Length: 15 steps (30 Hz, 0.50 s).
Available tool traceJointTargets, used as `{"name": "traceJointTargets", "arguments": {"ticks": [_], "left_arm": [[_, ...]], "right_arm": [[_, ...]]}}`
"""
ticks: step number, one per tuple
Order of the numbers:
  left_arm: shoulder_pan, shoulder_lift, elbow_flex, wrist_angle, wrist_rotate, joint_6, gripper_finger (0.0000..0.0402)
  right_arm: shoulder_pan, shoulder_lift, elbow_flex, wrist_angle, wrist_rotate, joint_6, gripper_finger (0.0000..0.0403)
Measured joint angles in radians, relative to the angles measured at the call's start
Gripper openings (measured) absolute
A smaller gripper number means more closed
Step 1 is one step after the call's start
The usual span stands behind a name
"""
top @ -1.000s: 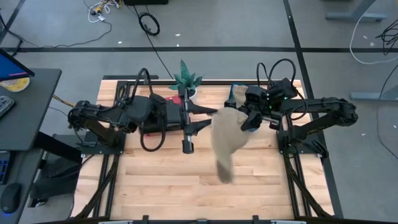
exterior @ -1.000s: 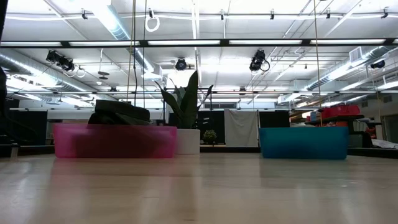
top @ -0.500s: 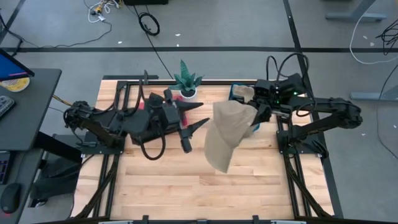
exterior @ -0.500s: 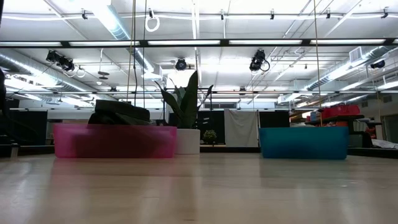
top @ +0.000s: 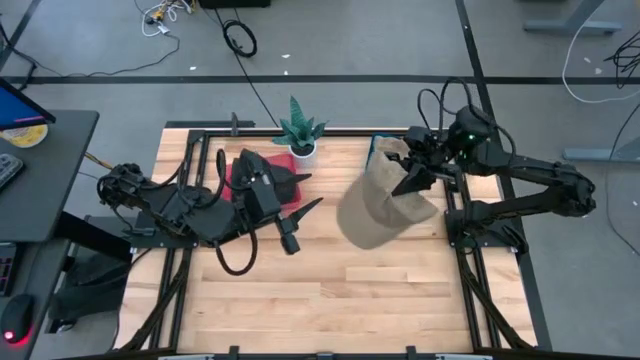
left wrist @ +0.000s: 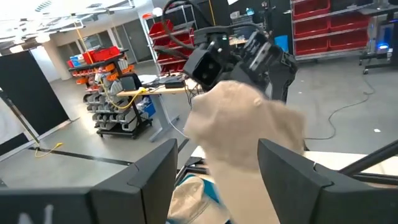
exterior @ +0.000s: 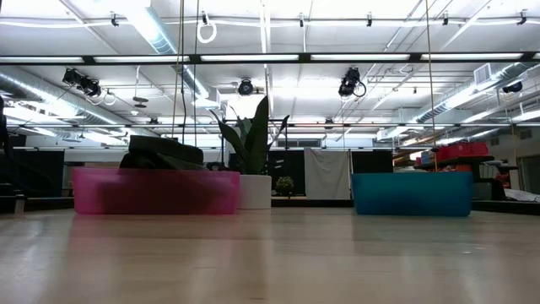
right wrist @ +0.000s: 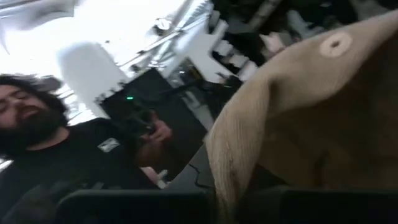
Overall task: Pick & Place hat
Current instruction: Put the brown cap into the blue bin
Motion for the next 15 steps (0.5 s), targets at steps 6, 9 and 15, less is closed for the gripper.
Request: {"name": "traceJointTargets", "arguments": {"ticks": [6, 9, 15], "left_arm": [[-0.004, 0.000, 0.000, -0.082, -0.002, -0.080, 0.0225], [-0.004, 0.000, 0.000, -0.146, -0.002, -0.131, 0.0220], [-0.003, 0.000, 0.000, -0.236, -0.001, -0.212, 0.0210]], "right_arm": [[-0.061, -0.014, 0.000, -0.216, 0.001, -0.092, 0.0004], [-0.085, -0.014, 0.000, -0.315, 0.001, -0.145, 0.0004], [-0.122, -0.014, 0.011, -0.468, 0.004, -0.235, 0.0004]]}}
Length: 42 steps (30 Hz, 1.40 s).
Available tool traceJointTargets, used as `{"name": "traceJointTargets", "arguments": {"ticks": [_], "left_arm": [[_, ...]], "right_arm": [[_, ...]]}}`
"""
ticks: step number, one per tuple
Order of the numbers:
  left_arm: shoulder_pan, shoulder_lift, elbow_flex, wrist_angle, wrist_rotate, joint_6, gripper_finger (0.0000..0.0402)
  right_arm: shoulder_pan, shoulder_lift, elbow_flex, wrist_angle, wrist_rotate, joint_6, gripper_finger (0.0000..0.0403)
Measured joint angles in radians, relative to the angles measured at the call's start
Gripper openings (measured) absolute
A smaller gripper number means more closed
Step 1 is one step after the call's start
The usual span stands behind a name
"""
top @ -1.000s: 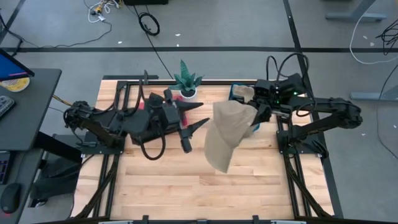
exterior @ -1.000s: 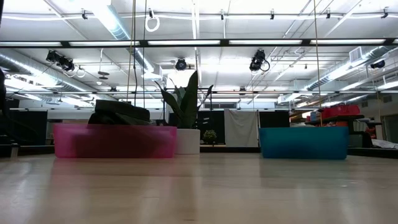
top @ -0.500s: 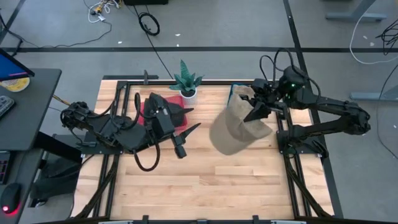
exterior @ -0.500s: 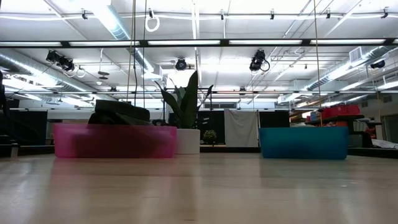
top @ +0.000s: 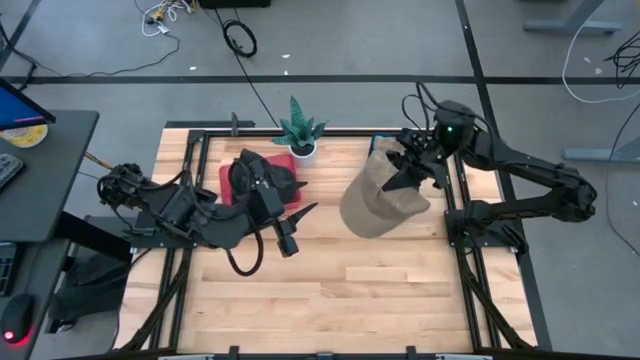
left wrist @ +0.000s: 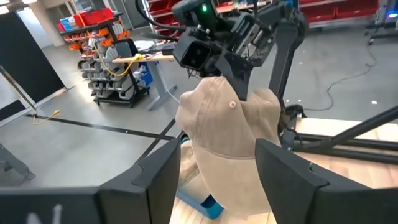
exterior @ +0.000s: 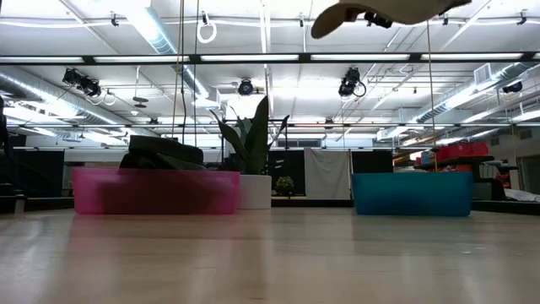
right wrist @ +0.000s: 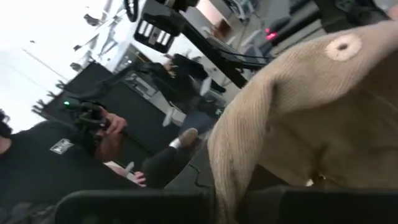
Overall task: Pick & Place hat
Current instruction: Put the brown cap into the blue bin
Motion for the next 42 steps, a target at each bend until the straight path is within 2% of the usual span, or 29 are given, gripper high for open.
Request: {"name": "traceJointTargets", "arguments": {"ticks": [3, 6, 12, 17, 28, 32, 42], "left_arm": [[0.000, 0.000, 0.000, -0.012, 0.000, 0.000, 0.0209], [0.000, 0.000, 0.000, -0.016, 0.000, 0.005, 0.0209], [0.000, 0.000, 0.000, -0.017, 0.001, 0.013, 0.0209], [0.000, 0.000, 0.000, -0.035, 0.013, 0.014, 0.0209], [0.000, 0.000, 0.000, -0.082, 0.013, -0.021, 0.0209], [0.000, 0.000, 0.000, -0.084, 0.013, -0.021, 0.0209], [0.000, 0.001, 0.000, -0.084, 0.013, -0.025, 0.0209]], "right_arm": [[-0.021, 0.008, 0.059, -0.135, 0.013, -0.093, 0.0004], [-0.042, 0.031, 0.164, -0.371, 0.077, -0.246, 0.0004], [-0.048, 0.124, 0.381, -0.836, 0.304, -0.539, 0.0004], [-0.042, 0.200, 0.481, -1.063, 0.508, -0.702, 0.0004], [-0.041, 0.317, 0.498, -1.171, 0.778, -0.982, 0.0004], [-0.042, 0.357, 0.498, -1.195, 0.861, -1.039, 0.0004], [-0.102, 0.454, 0.498, -1.201, 0.890, -1.077, 0.0004]]}}
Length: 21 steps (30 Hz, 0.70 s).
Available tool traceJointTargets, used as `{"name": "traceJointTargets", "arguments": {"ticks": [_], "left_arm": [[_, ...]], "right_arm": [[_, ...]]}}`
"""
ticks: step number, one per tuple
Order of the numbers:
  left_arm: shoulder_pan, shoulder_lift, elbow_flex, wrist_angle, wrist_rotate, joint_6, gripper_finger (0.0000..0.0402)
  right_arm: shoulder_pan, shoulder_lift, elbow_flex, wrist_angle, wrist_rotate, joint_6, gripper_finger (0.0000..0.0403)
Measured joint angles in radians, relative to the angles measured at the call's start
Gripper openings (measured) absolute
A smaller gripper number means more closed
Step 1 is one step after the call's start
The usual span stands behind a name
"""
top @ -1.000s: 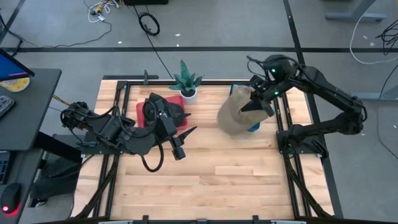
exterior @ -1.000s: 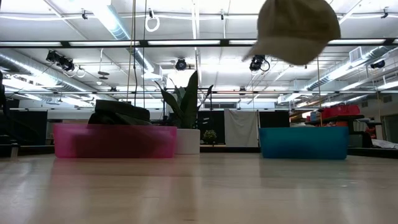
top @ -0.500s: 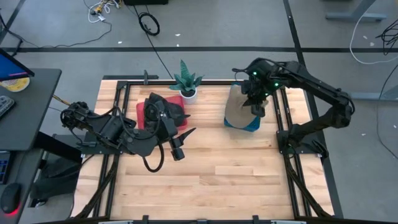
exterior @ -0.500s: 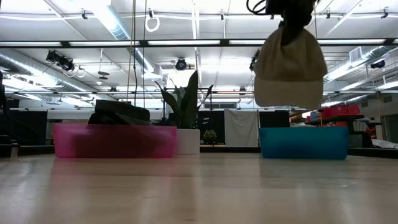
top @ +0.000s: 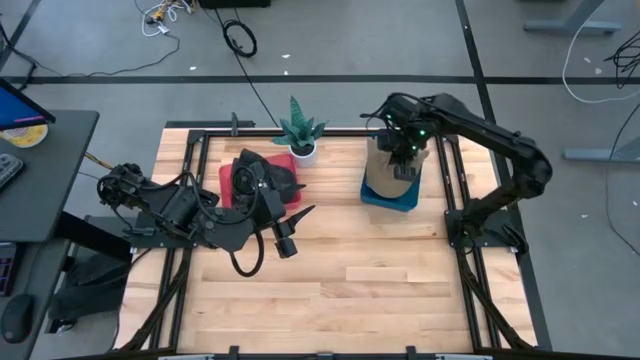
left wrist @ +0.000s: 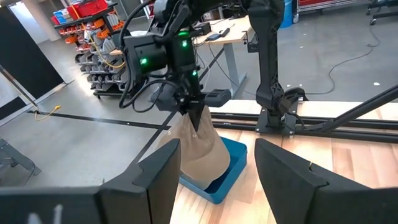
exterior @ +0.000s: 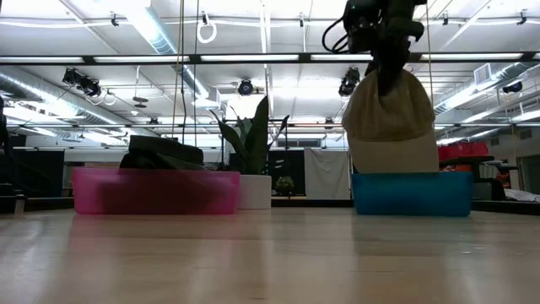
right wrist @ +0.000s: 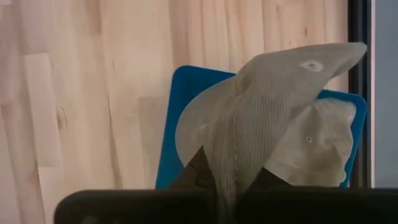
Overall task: Pick & Place hat
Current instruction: Put the brown cap into the blue bin
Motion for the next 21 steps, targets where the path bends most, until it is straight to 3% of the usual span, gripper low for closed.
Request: {"name": "traceJointTargets", "arguments": {"ticks": [21], "left_arm": [[0.000, 0.000, 0.000, 0.000, 0.000, -0.021, 0.0209]], "right_arm": [[-0.031, 0.033, -0.011, 0.027, -0.007, 0.075, 0.0004]]}}
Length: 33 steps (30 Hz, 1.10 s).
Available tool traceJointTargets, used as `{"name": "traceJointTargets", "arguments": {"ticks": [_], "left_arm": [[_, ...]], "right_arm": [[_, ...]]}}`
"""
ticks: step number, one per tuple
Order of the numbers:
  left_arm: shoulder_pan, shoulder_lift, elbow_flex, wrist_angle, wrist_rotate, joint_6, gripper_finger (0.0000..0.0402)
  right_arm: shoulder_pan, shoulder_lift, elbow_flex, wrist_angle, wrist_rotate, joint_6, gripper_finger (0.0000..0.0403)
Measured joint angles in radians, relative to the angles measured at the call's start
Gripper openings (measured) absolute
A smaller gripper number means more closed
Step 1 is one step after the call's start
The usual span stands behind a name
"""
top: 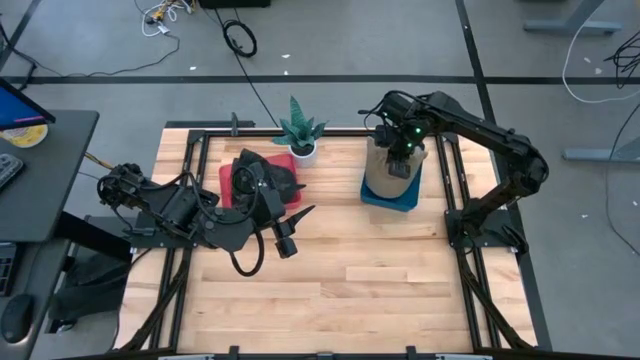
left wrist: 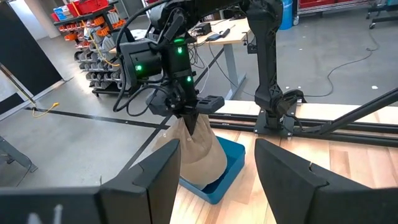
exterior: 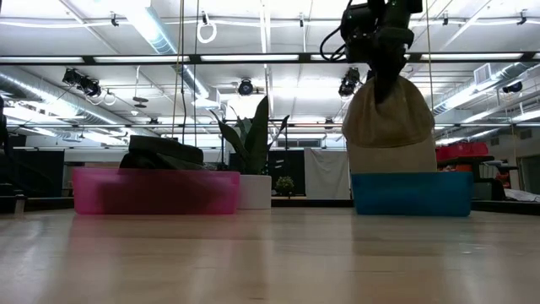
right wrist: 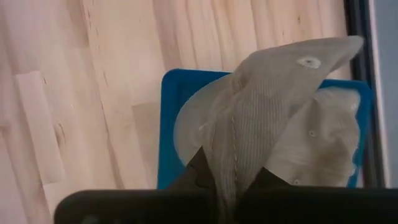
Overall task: Pick & Place hat
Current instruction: Put the brown cap into the blue bin
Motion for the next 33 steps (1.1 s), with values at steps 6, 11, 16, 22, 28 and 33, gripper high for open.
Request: {"name": "traceJointTargets", "arguments": {"ticks": [6, 11, 16, 22, 28, 33], "left_arm": [[0.000, 0.000, 0.000, -0.002, 0.000, 0.001, 0.0209], [0.000, 0.000, 0.000, -0.004, 0.000, 0.001, 0.0209], [0.000, 0.000, 0.000, -0.005, 0.000, 0.000, 0.0209], [0.000, 0.000, 0.000, -0.006, 0.000, -0.001, 0.0209], [0.000, 0.000, 0.000, -0.006, 0.000, -0.020, 0.0209], [0.000, 0.000, 0.000, -0.006, 0.000, -0.028, 0.0209]], "right_arm": [[-0.007, 0.000, -0.095, 0.043, -0.043, 0.011, 0.0004], [-0.011, 0.000, -0.186, 0.085, -0.048, 0.013, 0.0004], [-0.030, -0.001, -0.260, 0.151, -0.049, 0.019, 0.0004], [-0.075, -0.001, -0.332, 0.209, -0.049, 0.038, 0.0004], [-0.142, -0.001, -0.395, 0.300, -0.038, 0.069, 0.0004], [-0.193, -0.001, -0.425, 0.348, -0.012, 0.111, 0.0004]]}}
